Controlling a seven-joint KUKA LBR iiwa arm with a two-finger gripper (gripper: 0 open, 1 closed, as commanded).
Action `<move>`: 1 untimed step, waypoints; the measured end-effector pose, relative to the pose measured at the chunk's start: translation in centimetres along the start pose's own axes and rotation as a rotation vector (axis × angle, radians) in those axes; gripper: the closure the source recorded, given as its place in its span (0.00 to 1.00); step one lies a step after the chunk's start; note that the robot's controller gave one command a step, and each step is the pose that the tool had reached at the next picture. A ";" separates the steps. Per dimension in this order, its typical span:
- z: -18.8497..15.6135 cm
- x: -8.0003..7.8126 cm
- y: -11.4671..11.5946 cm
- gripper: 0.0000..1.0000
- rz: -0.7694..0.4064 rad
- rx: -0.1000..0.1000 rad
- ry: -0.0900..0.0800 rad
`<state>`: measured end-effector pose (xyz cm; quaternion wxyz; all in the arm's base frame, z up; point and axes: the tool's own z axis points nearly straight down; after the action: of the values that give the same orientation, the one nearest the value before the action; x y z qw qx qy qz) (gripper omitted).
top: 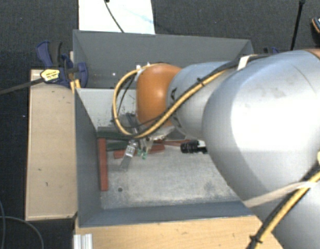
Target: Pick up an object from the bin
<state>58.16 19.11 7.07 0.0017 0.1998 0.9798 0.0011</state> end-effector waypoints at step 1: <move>0.0 0.0 -0.1 1.00 -0.004 0.001 0.000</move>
Offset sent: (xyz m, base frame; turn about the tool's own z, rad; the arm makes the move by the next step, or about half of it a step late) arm 0.0000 0.0000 0.0000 0.0000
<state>58.18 19.05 7.08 0.0016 0.1978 0.9802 0.0003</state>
